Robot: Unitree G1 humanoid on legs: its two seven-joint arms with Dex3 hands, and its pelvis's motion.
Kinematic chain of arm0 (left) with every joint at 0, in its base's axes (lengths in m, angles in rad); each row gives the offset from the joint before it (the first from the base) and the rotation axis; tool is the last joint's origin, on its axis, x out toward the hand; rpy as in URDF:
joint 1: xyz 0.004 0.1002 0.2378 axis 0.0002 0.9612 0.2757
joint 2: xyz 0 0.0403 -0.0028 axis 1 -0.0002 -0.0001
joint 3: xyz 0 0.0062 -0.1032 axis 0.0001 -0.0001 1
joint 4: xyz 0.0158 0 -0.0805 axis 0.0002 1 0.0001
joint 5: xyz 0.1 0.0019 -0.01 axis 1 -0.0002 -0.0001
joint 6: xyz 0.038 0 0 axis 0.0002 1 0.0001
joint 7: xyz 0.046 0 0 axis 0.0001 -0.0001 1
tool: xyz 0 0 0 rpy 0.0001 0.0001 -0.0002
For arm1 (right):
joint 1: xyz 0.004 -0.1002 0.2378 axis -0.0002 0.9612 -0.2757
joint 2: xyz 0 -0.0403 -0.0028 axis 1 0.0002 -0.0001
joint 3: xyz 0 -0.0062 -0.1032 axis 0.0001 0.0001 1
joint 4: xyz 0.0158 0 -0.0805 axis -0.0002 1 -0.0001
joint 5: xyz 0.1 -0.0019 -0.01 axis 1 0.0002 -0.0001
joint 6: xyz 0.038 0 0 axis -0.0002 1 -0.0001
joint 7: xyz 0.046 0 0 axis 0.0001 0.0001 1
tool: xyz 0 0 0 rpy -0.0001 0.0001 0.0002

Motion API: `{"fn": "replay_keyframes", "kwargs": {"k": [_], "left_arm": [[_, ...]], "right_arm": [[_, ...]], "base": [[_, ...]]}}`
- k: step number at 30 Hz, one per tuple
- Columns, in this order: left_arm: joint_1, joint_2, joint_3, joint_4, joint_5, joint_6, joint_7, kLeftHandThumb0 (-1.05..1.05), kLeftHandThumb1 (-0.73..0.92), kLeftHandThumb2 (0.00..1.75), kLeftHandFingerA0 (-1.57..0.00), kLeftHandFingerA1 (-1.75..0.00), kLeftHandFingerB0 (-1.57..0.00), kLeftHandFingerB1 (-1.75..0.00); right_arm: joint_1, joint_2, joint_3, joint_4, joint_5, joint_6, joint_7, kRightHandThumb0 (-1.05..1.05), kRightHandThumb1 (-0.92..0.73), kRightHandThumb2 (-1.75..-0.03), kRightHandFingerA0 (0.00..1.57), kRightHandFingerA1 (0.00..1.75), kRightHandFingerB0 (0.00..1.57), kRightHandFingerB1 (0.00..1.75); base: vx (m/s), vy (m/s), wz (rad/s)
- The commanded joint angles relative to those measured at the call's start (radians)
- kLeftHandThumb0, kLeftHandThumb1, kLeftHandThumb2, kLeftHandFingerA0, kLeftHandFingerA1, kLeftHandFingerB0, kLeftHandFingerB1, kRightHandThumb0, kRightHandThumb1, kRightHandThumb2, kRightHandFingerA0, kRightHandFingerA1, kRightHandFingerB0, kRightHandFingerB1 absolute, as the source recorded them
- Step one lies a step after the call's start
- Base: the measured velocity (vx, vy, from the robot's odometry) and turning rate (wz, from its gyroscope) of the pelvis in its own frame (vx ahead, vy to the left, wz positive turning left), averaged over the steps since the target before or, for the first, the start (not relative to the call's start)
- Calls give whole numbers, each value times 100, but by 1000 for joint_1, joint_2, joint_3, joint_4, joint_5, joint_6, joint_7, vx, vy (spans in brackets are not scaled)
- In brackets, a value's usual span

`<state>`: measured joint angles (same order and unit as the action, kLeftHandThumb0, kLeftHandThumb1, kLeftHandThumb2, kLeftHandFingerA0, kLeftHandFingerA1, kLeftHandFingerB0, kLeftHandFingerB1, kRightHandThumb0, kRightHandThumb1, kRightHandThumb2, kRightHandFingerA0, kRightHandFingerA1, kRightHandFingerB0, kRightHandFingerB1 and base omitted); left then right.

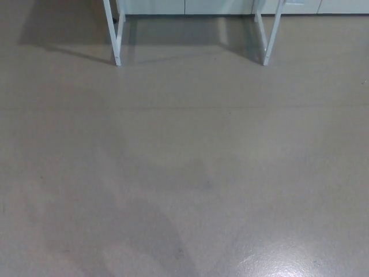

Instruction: The robot walks towards a file tray kept in the middle of a desk and uses its right hand to grab a tray and pulls it out towards itself

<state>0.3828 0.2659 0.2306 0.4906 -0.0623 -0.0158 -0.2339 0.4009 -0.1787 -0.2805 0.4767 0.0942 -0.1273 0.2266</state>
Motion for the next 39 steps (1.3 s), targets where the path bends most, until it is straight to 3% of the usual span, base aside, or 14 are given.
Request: {"fn": "replay_keyframes", "kwargs": {"k": [1,10,11,12,14,15,16,27,28,29,33,37,38,39], "left_arm": [[22,15,8,-38,-22,-33,-32,-29,63,64,-22,-37,-22,-34],[21,19,5,-18,-13,-51,-40,-29,64,64,-22,-37,-22,-34],[17,21,7,-16,-13,-53,-40,-29,63,64,-22,-37,-22,-34],[20,21,6,-21,-11,-53,-39,-30,63,65,-22,-38,-22,-35],[24,22,4,-25,-8,-54,-41,-30,63,65,-22,-37,-21,-35],[23,23,3,-20,-6,-59,-41,-30,63,65,-22,-38,-21,-35],[22,23,3,-16,-6,-63,-42,-30,63,65,-22,-38,-22,-35],[26,26,2,-16,-9,-67,-46,-29,64,65,-23,-39,-23,-36],[25,27,2,-13,-6,-71,-43,-30,63,65,-24,-39,-23,-36],[24,26,2,-11,-5,-73,-40,-30,62,65,-24,-39,-24,-36],[19,29,1,4,-5,-76,-45,-31,63,66,-24,-40,-23,-36],[14,34,-4,21,6,-89,-39,-31,62,66,-25,-39,-24,-36],[22,32,-3,2,-2,-82,-43,-29,63,65,-25,-40,-24,-37],[23,31,-3,-1,-4,-78,-43,-29,63,65,-25,-40,-24,-37]], "right_arm": [[21,0,-5,-30,34,-34,25,-42,-42,-71,49,57,35,50],[40,2,-4,-42,44,-36,42,-37,-52,-55,54,51,39,42],[26,0,-4,-20,42,-43,41,-43,-42,-71,49,57,34,50],[29,1,-4,-29,45,-39,44,-36,-52,-55,54,51,38,42],[38,4,-4,-41,48,-40,45,-37,-52,-55,54,52,39,43],[49,7,-2,-65,49,-33,44,-35,-53,-55,54,53,39,43],[54,9,-1,-75,49,-28,43,-42,-43,-72,51,60,35,51],[37,4,6,-27,33,-63,38,-40,-43,-72,52,60,37,52],[39,4,7,-29,34,-63,39,-34,-53,-55,57,54,42,44],[39,4,8,-30,35,-64,40,-41,-43,-72,52,61,37,52],[36,4,8,-16,43,-69,49,-41,-43,-73,53,62,36,52],[39,0,16,-24,27,-63,36,-42,-43,-73,53,60,37,52],[39,0,18,-22,24,-67,32,-33,-55,-56,58,53,40,44],[39,-2,21,-19,19,-75,30,-41,-44,-73,54,61,36,52]], "base": [[0,0,0],[0,0,0],[0,0,0],[0,0,0],[0,0,0],[0,0,0],[0,0,0],[2,-26,7],[-28,-56,61],[-28,-37,8],[47,137,-6],[161,386,-43],[229,503,-42],[225,488,-14]]}}
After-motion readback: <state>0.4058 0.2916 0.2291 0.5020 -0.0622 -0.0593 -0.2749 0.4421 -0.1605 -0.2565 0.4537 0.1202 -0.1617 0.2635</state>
